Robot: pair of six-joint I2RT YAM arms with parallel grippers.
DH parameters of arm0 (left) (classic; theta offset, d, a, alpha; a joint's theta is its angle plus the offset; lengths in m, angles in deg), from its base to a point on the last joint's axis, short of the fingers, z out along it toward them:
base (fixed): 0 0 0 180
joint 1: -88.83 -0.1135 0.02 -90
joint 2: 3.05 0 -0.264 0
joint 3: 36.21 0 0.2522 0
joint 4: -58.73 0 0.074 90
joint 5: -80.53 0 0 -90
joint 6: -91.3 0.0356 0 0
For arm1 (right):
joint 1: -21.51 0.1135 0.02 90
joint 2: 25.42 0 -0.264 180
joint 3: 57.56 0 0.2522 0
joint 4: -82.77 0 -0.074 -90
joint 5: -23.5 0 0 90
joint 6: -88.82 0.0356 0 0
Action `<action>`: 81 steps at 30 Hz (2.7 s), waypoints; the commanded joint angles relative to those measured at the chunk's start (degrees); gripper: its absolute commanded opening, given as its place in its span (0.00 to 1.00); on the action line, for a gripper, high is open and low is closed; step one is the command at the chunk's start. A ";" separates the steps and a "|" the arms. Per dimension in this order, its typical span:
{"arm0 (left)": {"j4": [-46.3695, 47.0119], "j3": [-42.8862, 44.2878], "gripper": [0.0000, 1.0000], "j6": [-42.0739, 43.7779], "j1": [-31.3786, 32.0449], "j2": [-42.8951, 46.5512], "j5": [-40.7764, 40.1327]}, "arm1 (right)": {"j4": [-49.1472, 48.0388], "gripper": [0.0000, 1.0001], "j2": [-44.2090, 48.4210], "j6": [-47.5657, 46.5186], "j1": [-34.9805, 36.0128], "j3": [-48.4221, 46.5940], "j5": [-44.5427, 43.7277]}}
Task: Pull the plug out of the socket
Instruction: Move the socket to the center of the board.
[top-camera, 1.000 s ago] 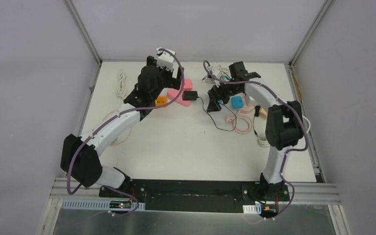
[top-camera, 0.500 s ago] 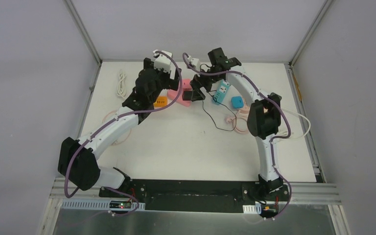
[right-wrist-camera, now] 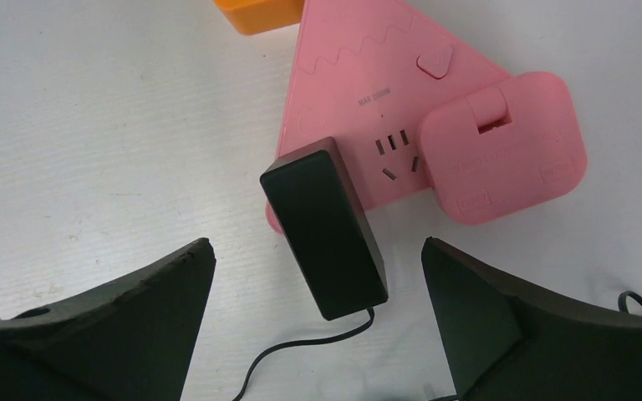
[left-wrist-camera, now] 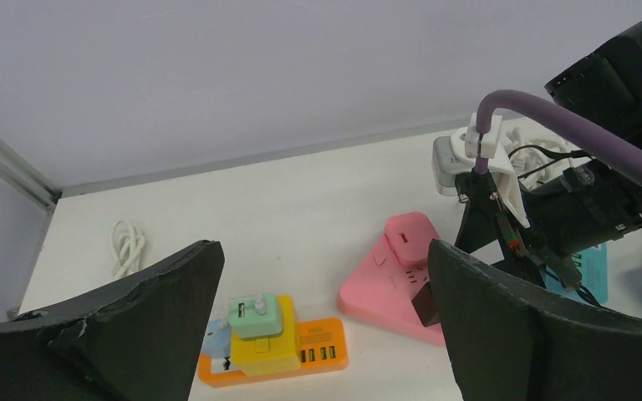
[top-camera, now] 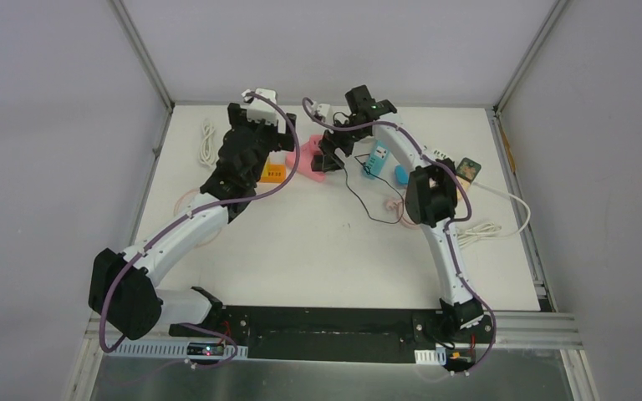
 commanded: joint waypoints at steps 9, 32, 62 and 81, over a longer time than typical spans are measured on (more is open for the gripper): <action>3.98 -0.72 0.97 1.30 -0.37 1.43 -1.81 | 3.78 0.84 -2.65 -7.50 3.29 -4.36 -3.33; 5.90 -3.73 0.96 0.96 -0.37 5.81 -0.96 | 6.26 0.07 12.37 -8.81 4.06 15.19 -2.08; 5.66 -2.78 0.95 -2.71 -0.37 4.54 5.78 | 1.50 0.07 44.31 -11.60 8.85 58.69 -12.34; 5.03 -0.89 0.94 -5.79 -0.37 1.67 11.68 | 2.36 0.41 43.57 -13.49 8.49 60.83 -14.26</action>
